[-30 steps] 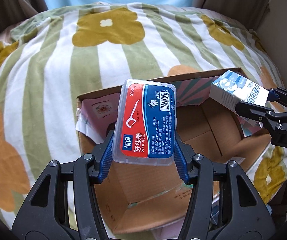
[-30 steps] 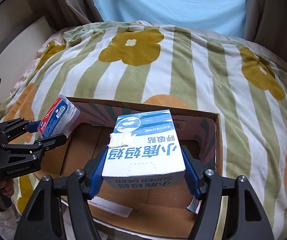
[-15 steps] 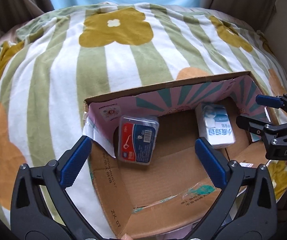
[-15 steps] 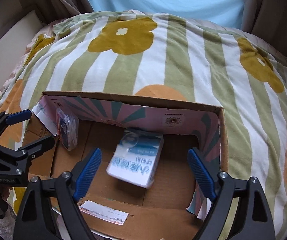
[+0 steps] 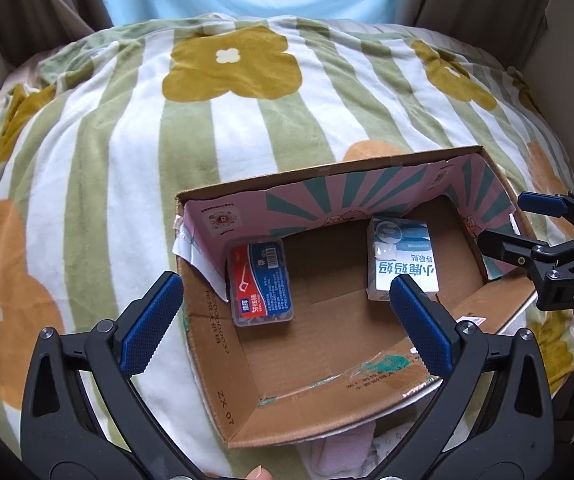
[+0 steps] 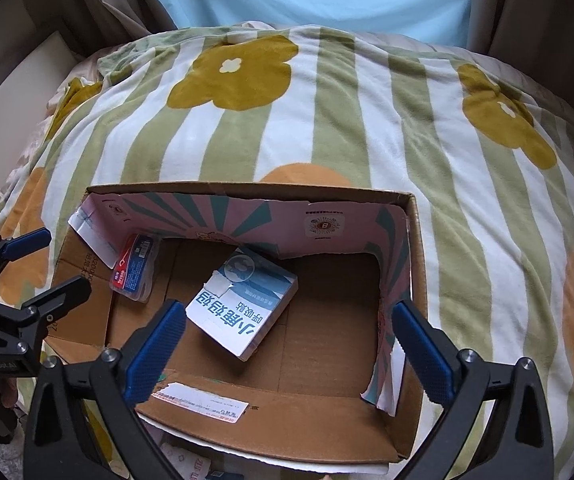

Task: Organize objects
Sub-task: 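Withdraw both tools from the box toward the remaining items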

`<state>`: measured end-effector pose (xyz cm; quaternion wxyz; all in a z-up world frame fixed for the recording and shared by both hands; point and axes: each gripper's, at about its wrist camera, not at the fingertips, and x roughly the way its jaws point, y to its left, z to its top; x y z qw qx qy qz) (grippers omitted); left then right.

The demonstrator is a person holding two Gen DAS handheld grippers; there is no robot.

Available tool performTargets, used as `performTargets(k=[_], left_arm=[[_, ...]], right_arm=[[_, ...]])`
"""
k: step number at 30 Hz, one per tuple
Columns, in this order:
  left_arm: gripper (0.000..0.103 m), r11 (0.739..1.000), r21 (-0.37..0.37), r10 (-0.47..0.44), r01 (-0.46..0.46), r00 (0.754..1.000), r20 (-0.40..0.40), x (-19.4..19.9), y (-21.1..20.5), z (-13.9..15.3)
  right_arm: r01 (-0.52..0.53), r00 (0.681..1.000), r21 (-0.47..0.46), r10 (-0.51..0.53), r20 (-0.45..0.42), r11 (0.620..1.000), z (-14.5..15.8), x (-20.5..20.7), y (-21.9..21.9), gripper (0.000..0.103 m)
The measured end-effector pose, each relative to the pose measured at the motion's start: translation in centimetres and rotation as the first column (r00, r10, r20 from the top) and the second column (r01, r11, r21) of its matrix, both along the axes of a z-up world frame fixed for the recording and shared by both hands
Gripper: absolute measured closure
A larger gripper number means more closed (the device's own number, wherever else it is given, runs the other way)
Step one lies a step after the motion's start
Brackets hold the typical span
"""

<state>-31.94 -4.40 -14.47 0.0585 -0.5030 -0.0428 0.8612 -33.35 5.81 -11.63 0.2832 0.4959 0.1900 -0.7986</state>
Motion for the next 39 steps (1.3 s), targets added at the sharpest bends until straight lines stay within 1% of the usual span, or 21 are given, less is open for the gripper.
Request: performTargets(k=[2,5,7,11,12,14,16,19,21,23,26,28,31,33,35,37,39], left_arm=[[0.000,1.000,-0.002,0.007,-0.007,1.000,-0.012,0.7,-0.2,0.6],[0.000,1.000,-0.012,0.018,-0.019,0.999,-0.032,1.8,-0.4,1.8],[0.000,0.999,-0.020,0.030,-0.031,0.998,-0.050,2.8,-0.7,2.9],[0.000,0.999,-0.011,0.046,-0.047,0.993,-0.109,5.5,-1.0,6.2],[0.000,0.999,-0.016,0.044,-0.046,0.991,-0.123,6.2,-1.0,7.0],[0.000,0.998,-0.050,0.036,-0.044,0.990,-0.139,7.6,-0.8,8.4],[0.000,0.996,-0.079,0.025,-0.039,0.985,-0.169,9.6,-0.7,9.8],[0.000,0.995,-0.086,0.035,-0.054,0.979,-0.200,12.7,-0.9,11.2],[0.000,0.995,-0.080,0.045,-0.064,0.973,-0.225,15.0,-1.1,11.8],[0.000,0.994,-0.089,0.046,-0.070,0.968,-0.248,17.3,-0.9,11.9],[0.000,0.988,-0.126,0.053,-0.091,0.958,-0.281,21.5,-0.1,11.0],[0.000,0.988,-0.123,0.051,-0.091,0.955,-0.294,24.3,0.5,9.7],[0.000,0.988,-0.119,0.060,-0.098,0.957,-0.283,27.6,1.3,6.9],[0.000,0.986,-0.132,0.065,-0.102,0.964,-0.258,29.2,1.7,4.5],[0.001,0.988,-0.120,0.070,-0.098,0.974,-0.217,30.0,2.0,2.0],[0.004,0.991,-0.099,0.075,-0.092,0.984,-0.161,30.7,2.1,-0.6],[0.011,0.993,-0.086,0.065,-0.075,0.991,-0.115,31.3,2.4,-2.8]], right_arm=[[-0.010,1.000,-0.005,0.010,-0.012,1.000,0.5,0.4,0.3,0.001],[-0.016,1.000,0.012,0.016,-0.019,1.000,1.0,1.2,0.8,0.001],[-0.020,0.999,0.001,0.020,-0.031,1.000,1.8,1.9,1.3,0.001],[-0.049,0.997,-0.020,0.047,-0.069,0.999,3.9,3.9,2.0,0.001],[-0.062,0.995,-0.025,0.059,-0.085,0.998,4.6,4.5,2.2,0.000],[-0.099,0.990,-0.050,0.093,-0.105,0.994,5.9,6.0,2.5,0.001],[-0.121,0.985,-0.072,0.111,-0.130,0.990,7.1,7.7,3.2,0.001],[-0.154,0.975,-0.083,0.138,-0.176,0.985,8.5,10.3,4.0,0.001],[-0.160,0.971,-0.082,0.142,-0.194,0.984,8.8,11.6,4.4,0.000],[-0.177,0.968,-0.092,0.156,-0.197,0.980,8.8,13.1,4.8,0.000],[-0.215,0.964,-0.127,0.190,-0.186,0.968,8.0,15.3,5.4,0.000],[-0.226,0.966,-0.148,0.202,-0.161,0.963,6.9,16.3,5.7,0.000],[-0.244,0.964,-0.129,0.226,-0.139,0.961,4.3,17.8,5.9,0.000],[-0.251,0.961,-0.097,0.236,-0.142,0.963,2.7,18.7,6.0,0.001],[-0.254,0.960,-0.079,0.242,-0.140,0.964,1.2,19.5,6.3,0.001],[-0.253,0.963,-0.085,0.243,-0.121,0.964,-0.3,19.8,6.7,0.002],[-0.246,0.967,-0.091,0.238,-0.091,0.965,-1.8,20.0,7.1,0.002]])
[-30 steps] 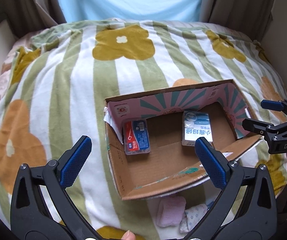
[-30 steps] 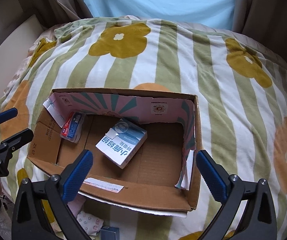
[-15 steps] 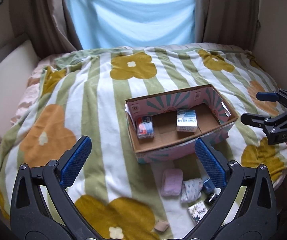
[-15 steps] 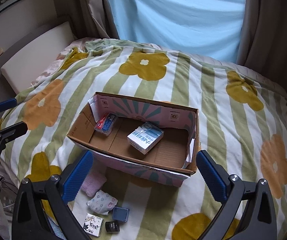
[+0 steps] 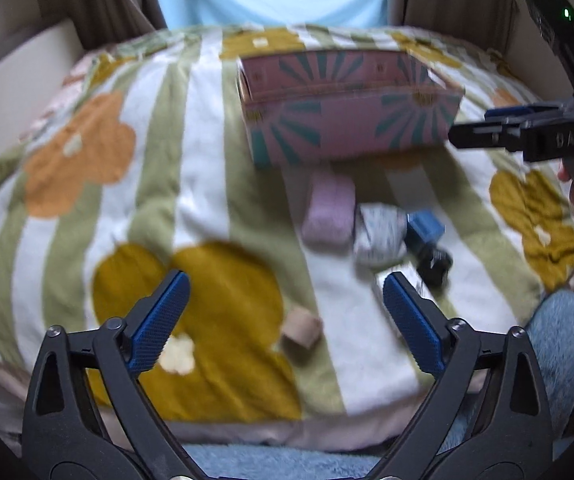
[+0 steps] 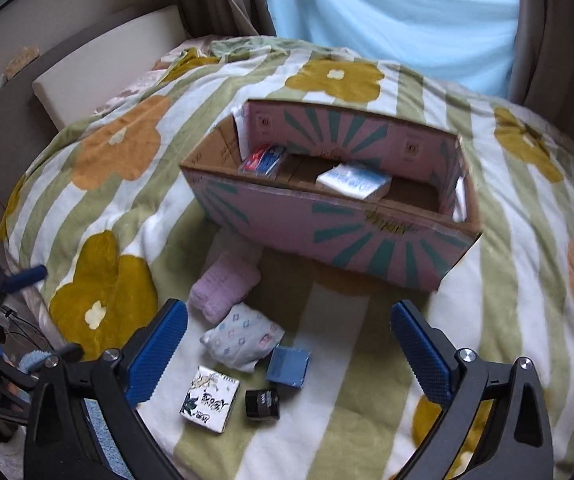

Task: Organize objects
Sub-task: 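Withdraw both tools from the box toward the remaining items, then grasp the beige round jar with the left tool while the right tool grasps the blue square box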

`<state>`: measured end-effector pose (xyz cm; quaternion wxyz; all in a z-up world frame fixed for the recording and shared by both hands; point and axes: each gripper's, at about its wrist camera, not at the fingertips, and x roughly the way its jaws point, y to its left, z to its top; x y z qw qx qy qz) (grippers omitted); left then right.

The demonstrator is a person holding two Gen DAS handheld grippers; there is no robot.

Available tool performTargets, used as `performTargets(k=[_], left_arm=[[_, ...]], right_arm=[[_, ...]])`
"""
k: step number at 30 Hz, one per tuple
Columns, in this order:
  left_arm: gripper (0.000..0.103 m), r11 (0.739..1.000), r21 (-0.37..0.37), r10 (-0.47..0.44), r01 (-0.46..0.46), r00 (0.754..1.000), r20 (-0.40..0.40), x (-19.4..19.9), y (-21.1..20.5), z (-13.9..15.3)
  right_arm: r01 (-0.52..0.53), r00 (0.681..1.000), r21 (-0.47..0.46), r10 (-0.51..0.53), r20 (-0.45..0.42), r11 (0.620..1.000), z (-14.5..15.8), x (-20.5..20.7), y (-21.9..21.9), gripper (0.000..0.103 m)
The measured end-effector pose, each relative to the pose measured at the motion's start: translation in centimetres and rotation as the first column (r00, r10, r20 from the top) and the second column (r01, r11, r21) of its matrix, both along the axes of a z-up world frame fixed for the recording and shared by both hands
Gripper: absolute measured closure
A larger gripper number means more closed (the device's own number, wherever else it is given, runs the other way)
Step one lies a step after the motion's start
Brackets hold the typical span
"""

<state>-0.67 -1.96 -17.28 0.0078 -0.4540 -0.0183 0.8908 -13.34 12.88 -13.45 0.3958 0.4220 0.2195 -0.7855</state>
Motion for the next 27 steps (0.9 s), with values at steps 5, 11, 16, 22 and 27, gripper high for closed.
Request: performTargets(k=[5,11,16,22,27], left_arm=[[0.025,1.000,0.006,-0.022,0.021,0.998,0.066,0.6,0.6,-3.7],[0.027,0.999,0.022,-0.035,0.033,0.994,0.099,0.2,1.3,-6.0],[0.037,0.999,0.032,-0.045,0.041,0.990,0.137,-0.1,1.6,-7.7],[0.037,0.998,0.050,-0.037,0.029,0.985,0.166,-0.7,1.2,-9.0],[0.048,0.996,0.087,-0.025,0.007,0.979,0.204,-1.2,0.6,-10.1]], right_arm=[[0.006,0.999,0.047,-0.008,0.044,0.999,-3.8,0.4,0.2,0.006],[0.008,0.997,0.091,-0.014,0.071,0.996,-7.3,0.7,0.2,0.010],[0.025,0.996,0.115,-0.035,0.087,0.993,-9.1,0.4,0.3,0.012],[0.040,0.994,0.134,-0.053,0.095,0.990,-10.3,0.0,0.3,0.016],[0.048,0.993,0.149,-0.064,0.100,0.988,-11.0,-0.2,0.1,0.023]])
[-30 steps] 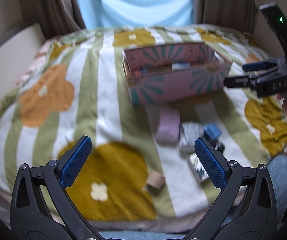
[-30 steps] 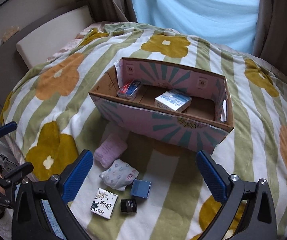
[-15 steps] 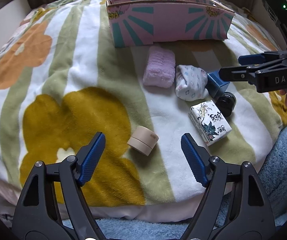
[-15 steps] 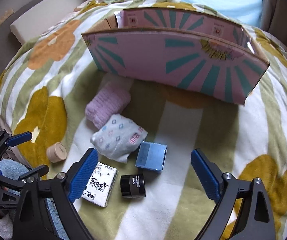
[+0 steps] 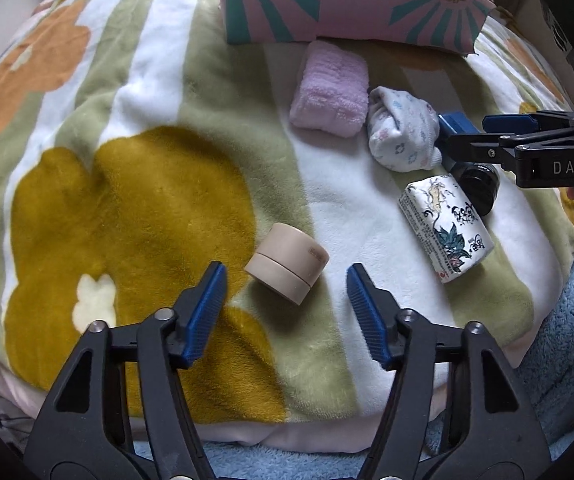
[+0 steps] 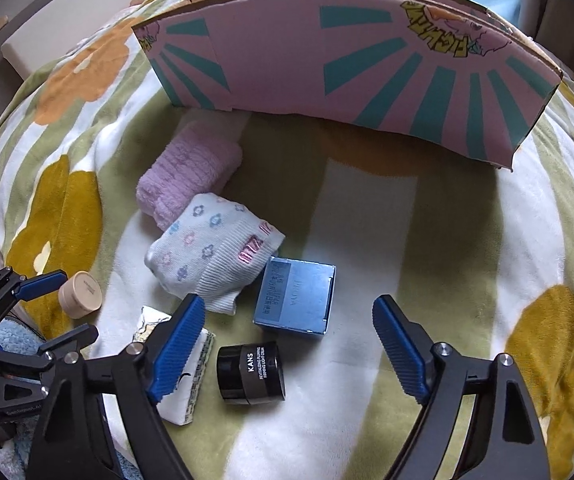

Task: Organize objects
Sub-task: 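Grasp the beige round jar with the left tool while the right tool grasps the blue square box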

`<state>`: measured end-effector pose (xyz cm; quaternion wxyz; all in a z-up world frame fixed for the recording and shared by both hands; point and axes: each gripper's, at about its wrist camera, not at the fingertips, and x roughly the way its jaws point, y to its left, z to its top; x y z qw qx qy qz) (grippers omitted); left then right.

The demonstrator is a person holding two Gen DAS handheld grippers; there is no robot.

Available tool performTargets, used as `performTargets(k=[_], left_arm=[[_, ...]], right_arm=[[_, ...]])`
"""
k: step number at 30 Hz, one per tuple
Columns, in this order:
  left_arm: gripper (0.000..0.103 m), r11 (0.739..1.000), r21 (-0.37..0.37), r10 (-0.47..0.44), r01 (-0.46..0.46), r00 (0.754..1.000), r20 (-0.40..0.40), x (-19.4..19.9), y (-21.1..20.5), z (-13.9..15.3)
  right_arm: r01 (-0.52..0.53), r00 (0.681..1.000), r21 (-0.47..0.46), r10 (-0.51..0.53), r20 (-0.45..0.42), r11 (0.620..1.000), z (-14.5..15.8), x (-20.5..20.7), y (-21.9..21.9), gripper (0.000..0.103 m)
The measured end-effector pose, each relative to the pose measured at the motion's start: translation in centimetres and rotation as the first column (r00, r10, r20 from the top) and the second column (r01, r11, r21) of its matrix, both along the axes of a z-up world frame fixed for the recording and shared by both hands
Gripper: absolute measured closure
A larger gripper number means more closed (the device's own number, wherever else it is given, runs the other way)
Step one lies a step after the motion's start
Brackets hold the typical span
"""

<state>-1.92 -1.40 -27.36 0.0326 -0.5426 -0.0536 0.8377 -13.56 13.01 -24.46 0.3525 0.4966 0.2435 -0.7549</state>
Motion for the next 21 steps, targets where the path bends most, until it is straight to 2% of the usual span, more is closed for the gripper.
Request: performTargets(k=[4,7,12,16,17,21], left_arm=[[0.052,1.000,0.006,0.003,-0.003,1.000,0.005,0.0,-0.1,-0.2],[0.058,1.000,0.008,0.001,-0.001,1.000,0.009,-0.1,-0.1,-0.4],[0.066,1.000,0.012,0.003,-0.003,1.000,0.016,-0.1,-0.1,-0.6],[0.067,1.000,0.022,0.017,-0.017,1.000,0.012,0.0,-0.2,-0.6],[0.067,1.000,0.021,0.017,-0.017,1.000,0.011,0.0,-0.1,-0.6],[0.068,1.000,0.008,0.012,-0.012,1.000,0.002,-0.1,0.2,-0.4]], right_arm=[[0.008,1.000,0.009,-0.008,0.009,1.000,-0.5,-0.3,-0.2,0.028],[0.013,1.000,0.015,-0.013,0.007,1.000,-0.7,-0.4,-0.3,0.030],[0.019,1.000,0.030,-0.019,0.012,0.999,-1.0,-0.7,-0.6,0.040],[0.019,1.000,0.039,-0.020,0.015,0.999,-1.5,-0.7,-0.7,0.044],[0.015,1.000,0.042,-0.015,0.009,0.999,-1.6,-0.6,-0.7,0.046],[-0.001,1.000,0.059,0.002,-0.009,0.998,-1.9,-0.2,-0.7,0.065]])
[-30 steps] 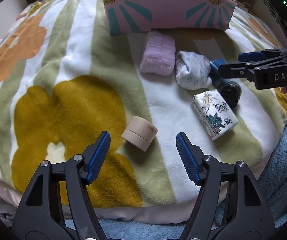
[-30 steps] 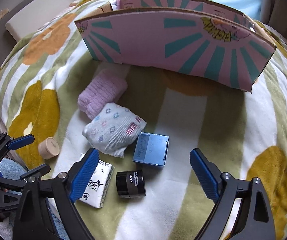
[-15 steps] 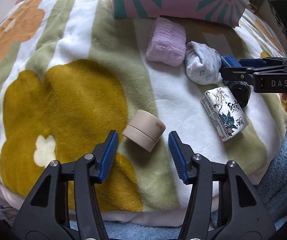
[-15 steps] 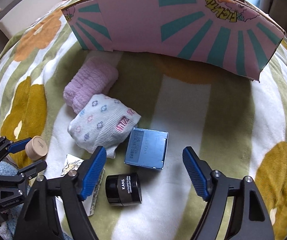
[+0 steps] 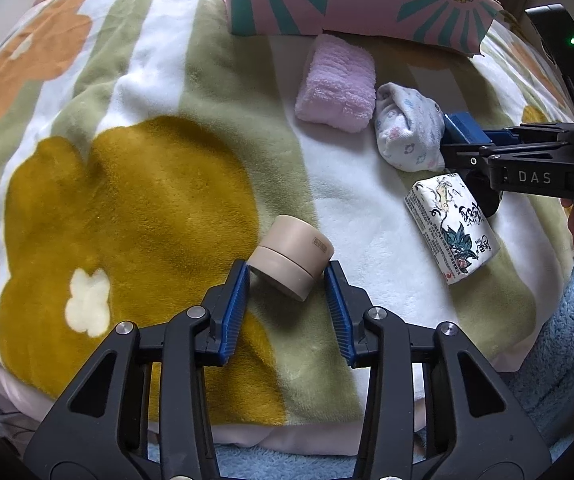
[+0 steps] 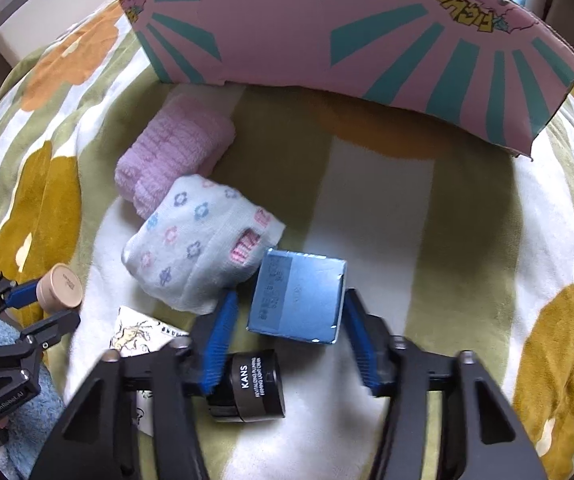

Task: Organize objects
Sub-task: 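Grasp the beige round jar with the left tool while the right tool grasps the blue square box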

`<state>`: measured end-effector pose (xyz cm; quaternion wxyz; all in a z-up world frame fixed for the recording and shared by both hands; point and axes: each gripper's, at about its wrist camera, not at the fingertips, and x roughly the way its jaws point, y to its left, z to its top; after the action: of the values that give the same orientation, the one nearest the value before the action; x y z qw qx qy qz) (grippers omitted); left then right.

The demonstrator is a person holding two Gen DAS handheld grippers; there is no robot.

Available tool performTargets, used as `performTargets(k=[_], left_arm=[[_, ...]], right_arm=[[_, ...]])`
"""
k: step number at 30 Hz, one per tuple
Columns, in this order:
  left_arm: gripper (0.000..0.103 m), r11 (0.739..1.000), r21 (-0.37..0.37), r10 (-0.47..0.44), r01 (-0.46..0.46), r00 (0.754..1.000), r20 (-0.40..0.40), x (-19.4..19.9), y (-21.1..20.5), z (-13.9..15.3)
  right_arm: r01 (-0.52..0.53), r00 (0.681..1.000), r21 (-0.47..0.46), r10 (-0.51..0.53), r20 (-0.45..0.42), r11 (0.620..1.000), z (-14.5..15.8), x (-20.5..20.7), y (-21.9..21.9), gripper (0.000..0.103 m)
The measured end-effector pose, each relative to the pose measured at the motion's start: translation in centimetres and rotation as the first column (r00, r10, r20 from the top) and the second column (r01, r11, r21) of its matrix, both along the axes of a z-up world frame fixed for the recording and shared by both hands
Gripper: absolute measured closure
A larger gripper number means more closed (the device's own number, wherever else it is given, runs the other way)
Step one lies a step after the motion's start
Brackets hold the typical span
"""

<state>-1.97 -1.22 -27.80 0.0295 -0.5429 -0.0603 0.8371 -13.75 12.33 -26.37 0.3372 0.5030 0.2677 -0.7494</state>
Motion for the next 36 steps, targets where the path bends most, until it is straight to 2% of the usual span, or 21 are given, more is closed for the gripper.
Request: performTargets(k=[9,20,31,35,36], left_arm=[[0.069,0.999,0.041,0.008,-0.007,1.000,-0.022,0.4,-0.7,0.7],[0.070,0.996,0.080,0.036,-0.032,0.998,-0.046,0.7,-1.6,2.0],[0.072,0.995,0.094,0.047,-0.038,0.994,-0.094,0.4,-2.4,4.2],[0.078,0.995,0.100,0.044,-0.031,0.991,-0.129,-0.1,-2.6,5.7],[0.085,0.994,0.105,0.039,-0.025,0.990,-0.135,-0.3,-2.7,6.2]], right_arm=[[0.008,1.000,-0.032,-0.008,-0.004,0.999,0.7,-0.2,0.9,0.067],[-0.024,0.999,-0.058,0.022,-0.050,0.998,2.8,0.3,1.4,0.067],[-0.049,0.996,-0.105,0.041,-0.080,0.993,6.5,1.1,2.2,0.067],[-0.052,0.995,-0.117,0.041,-0.092,0.992,6.9,0.8,0.8,0.067],[-0.053,0.995,-0.122,0.041,-0.091,0.991,7.1,0.8,0.8,0.067]])
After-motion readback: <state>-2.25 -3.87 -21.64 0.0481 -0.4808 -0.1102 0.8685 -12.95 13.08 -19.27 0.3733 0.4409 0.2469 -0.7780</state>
